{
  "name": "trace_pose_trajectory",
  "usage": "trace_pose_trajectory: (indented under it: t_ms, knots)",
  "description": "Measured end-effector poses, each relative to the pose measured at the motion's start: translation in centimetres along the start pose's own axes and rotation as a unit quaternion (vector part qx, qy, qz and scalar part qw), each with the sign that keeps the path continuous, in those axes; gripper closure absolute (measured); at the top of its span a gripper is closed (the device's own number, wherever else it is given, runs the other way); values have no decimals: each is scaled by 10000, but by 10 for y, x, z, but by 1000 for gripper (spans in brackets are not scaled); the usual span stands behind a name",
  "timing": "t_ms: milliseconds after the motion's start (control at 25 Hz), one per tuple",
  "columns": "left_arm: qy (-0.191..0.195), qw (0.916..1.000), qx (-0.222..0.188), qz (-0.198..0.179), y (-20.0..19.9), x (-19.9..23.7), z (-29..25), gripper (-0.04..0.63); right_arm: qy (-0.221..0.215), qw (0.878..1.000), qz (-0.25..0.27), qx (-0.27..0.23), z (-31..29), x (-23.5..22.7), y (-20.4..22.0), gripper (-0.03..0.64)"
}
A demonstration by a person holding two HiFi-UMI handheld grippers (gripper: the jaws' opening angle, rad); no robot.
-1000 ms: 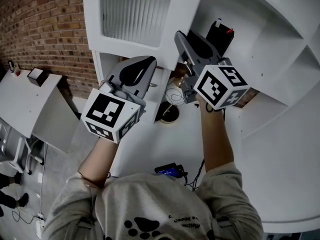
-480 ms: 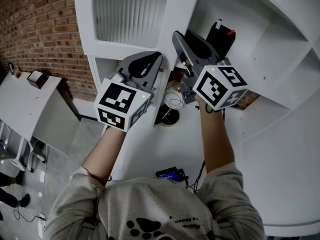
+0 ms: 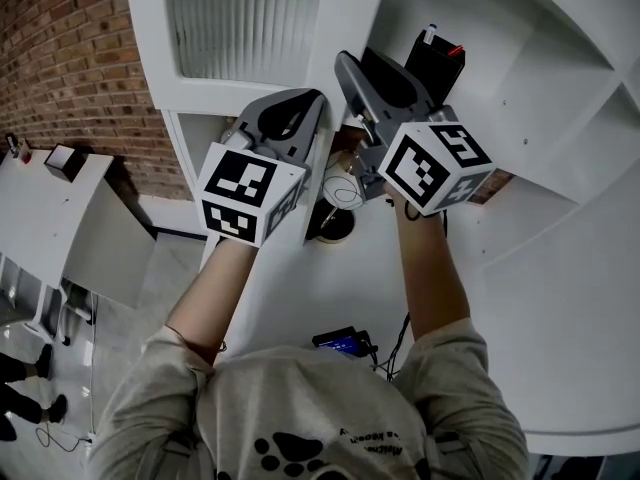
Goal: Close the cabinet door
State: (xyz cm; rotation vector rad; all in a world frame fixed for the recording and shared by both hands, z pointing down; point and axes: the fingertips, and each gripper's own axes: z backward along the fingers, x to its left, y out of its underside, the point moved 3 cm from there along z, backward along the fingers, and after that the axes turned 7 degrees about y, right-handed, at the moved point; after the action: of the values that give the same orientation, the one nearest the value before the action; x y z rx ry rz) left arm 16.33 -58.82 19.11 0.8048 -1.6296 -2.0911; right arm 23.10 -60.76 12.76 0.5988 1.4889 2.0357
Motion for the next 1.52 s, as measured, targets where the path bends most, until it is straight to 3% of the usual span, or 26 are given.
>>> trace_pose_trajectory:
  t_ms: [280, 600, 1000, 1520]
  knots:
    - [125, 9999, 12, 63, 1, 5, -2, 589, 728, 9947, 719, -70, 7, 4, 3, 494]
    - [187, 9998, -22, 98, 0, 8, -4, 589, 988, 9922, 758, 6, 16, 8, 8, 502]
    - [251, 9996, -37, 85, 1, 8, -4, 588, 1306, 9885, 757, -16, 32, 12, 8, 597]
    - [425, 9989, -57, 194, -2, 4, 22, 588, 1430, 9862, 832, 40, 41, 41, 18, 598]
